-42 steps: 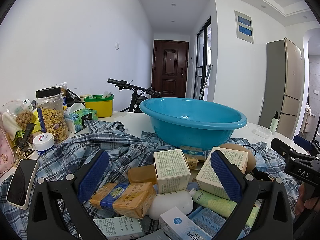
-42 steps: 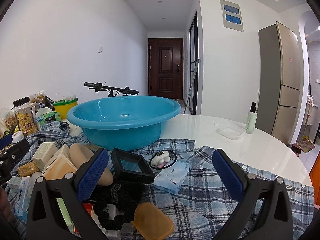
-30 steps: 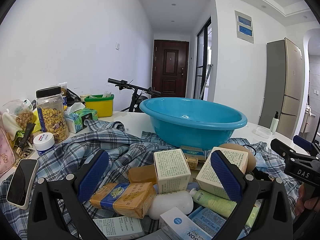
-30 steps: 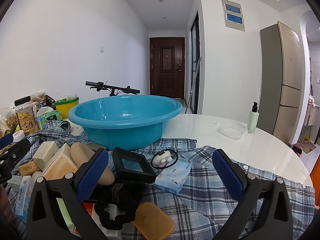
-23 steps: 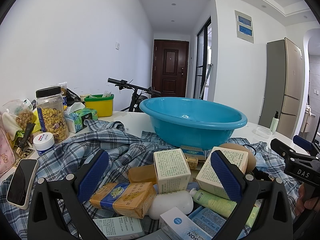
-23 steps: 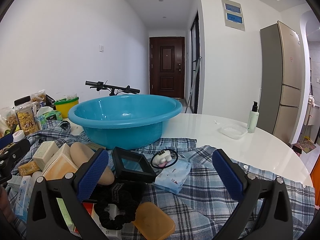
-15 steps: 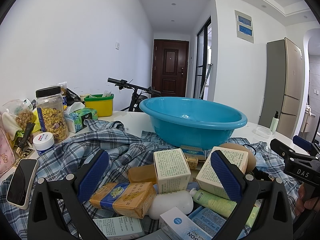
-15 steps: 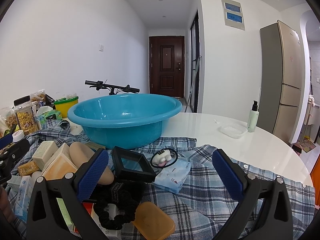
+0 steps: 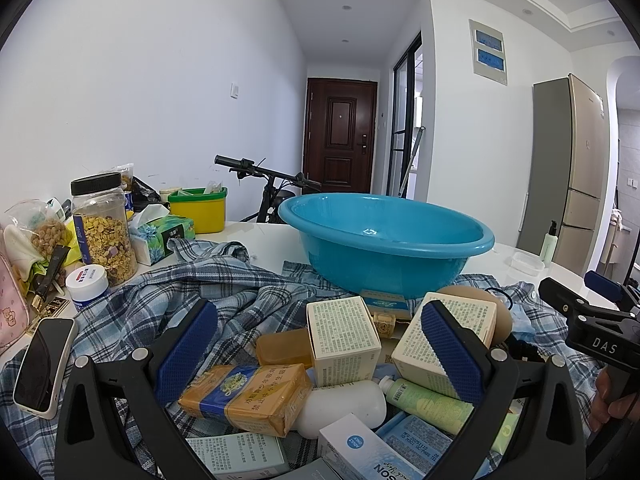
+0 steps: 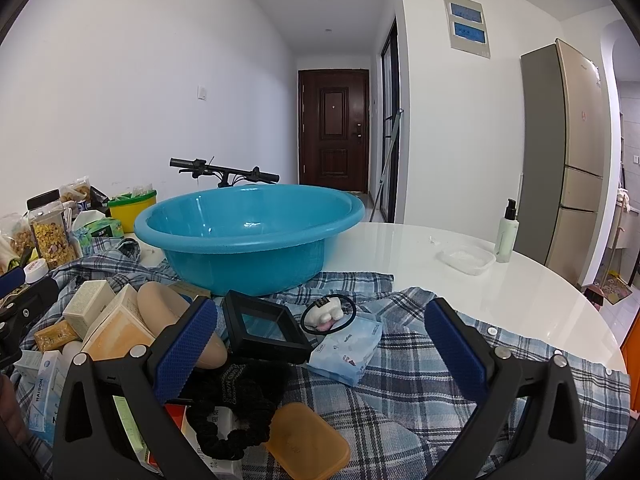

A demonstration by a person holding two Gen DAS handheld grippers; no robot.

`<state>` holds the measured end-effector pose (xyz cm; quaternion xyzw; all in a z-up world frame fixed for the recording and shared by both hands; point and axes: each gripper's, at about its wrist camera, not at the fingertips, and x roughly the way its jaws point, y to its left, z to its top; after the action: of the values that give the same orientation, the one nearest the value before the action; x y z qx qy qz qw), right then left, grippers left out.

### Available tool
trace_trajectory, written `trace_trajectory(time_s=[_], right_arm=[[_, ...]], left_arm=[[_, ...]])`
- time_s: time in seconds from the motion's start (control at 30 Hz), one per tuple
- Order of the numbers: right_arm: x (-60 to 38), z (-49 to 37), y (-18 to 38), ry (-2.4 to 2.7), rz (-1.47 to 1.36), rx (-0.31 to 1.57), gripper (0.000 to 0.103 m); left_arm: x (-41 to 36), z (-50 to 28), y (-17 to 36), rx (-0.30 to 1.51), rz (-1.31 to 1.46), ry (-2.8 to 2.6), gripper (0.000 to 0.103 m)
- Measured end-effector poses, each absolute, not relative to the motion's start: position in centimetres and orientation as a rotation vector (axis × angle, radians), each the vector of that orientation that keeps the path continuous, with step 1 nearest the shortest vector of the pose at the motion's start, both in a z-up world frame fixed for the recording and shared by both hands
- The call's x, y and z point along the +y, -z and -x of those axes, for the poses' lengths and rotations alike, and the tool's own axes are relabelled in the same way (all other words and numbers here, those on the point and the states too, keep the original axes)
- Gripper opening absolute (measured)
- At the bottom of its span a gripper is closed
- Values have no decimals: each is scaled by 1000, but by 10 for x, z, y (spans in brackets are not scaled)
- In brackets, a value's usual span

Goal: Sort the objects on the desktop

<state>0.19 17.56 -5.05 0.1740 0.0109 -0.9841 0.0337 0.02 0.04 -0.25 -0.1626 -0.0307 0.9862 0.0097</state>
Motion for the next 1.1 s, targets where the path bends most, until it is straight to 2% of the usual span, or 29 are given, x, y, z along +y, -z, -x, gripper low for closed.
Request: trace_trajectory(time_s=[0.7,0.93,1.03,1.1], right_arm=[[174,0,48,3020,-555,43,103],[173,-2,46,2994,-548,65,103],[168,3,47,2989,-620,125,103],[170,5,45,2963,-656,95,103]], left_arm=[[-3,1,4,-103,514,-3102,103],[-8,8,6,-148,614,-3095,103],[-13,15,9,-211,724,-3056,103],[-10,18,9,-190,766,-3045,103]])
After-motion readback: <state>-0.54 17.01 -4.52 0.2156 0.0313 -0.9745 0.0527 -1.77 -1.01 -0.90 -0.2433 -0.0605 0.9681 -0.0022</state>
